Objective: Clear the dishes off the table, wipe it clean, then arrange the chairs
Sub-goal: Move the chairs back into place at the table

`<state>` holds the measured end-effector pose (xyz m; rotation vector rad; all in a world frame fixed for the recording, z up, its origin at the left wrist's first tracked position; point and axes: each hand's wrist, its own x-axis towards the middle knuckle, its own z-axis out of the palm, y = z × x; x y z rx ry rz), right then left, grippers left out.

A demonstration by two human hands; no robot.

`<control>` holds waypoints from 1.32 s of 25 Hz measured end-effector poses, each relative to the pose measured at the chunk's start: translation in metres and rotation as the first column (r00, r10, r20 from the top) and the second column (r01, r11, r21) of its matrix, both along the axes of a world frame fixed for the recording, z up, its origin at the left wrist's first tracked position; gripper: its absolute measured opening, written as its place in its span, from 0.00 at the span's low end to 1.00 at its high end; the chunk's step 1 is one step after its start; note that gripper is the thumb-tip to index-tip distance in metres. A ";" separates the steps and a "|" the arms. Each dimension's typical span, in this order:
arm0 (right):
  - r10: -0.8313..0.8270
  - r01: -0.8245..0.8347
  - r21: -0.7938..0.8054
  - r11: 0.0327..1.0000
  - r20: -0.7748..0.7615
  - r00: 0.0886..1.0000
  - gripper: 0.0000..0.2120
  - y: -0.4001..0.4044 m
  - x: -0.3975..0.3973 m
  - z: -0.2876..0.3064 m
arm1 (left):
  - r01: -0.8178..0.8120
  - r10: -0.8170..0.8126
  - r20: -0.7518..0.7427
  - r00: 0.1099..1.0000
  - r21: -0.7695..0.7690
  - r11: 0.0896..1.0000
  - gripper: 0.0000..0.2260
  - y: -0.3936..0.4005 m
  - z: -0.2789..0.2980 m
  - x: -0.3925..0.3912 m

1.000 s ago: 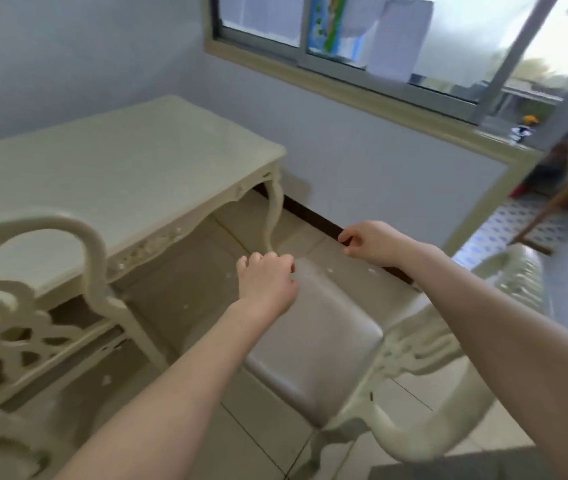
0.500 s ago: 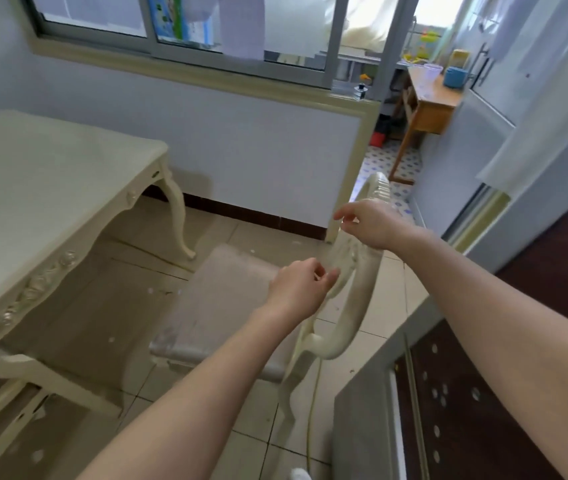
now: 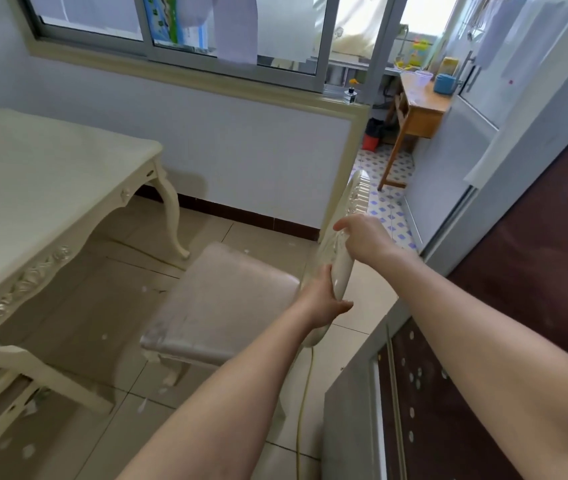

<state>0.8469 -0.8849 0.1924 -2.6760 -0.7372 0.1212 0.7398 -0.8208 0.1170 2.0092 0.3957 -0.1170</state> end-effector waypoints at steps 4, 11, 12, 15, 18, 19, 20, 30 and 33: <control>0.119 -0.121 -0.084 0.989 -0.029 0.993 0.27 0.003 -0.007 -0.005 | -0.057 0.058 -0.010 0.998 0.031 0.998 0.28 0.006 0.005 0.000; 0.463 -0.361 -0.533 0.765 0.066 0.884 0.30 0.049 0.016 -0.003 | -0.094 0.095 -0.011 0.995 0.068 0.993 0.28 0.077 0.007 -0.056; 0.519 -0.398 -0.538 0.743 0.088 0.850 0.29 0.067 0.009 -0.004 | -0.116 0.118 -0.013 0.993 0.102 0.988 0.26 0.095 0.010 -0.070; 0.622 -0.512 -0.437 0.739 0.153 0.768 0.22 0.121 -0.027 -0.012 | -0.239 0.262 -0.043 0.964 0.286 0.928 0.16 0.150 0.019 -0.112; 0.631 -0.564 -0.309 0.766 0.191 0.752 0.23 0.175 -0.072 -0.020 | -0.388 0.466 -0.073 0.882 0.448 0.805 0.11 0.209 0.022 -0.147; 0.630 -0.569 -0.290 0.770 0.207 0.748 0.22 0.192 -0.086 -0.022 | -0.410 0.509 -0.093 0.855 0.478 0.777 0.10 0.227 0.022 -0.157; 0.630 -0.573 -0.274 0.772 0.219 0.745 0.22 0.209 -0.100 -0.024 | -0.424 0.540 -0.111 0.834 0.498 0.757 0.11 0.244 0.022 -0.167; 0.723 -0.696 -0.201 0.689 0.251 0.644 0.25 0.243 -0.105 -0.033 | -0.408 0.507 -0.062 0.860 0.514 0.754 0.09 0.292 0.024 -0.181; 0.646 -0.616 -0.197 0.763 0.248 0.722 0.23 0.222 -0.068 -0.030 | -0.370 0.494 -0.074 0.867 0.569 0.734 0.07 0.287 0.025 -0.175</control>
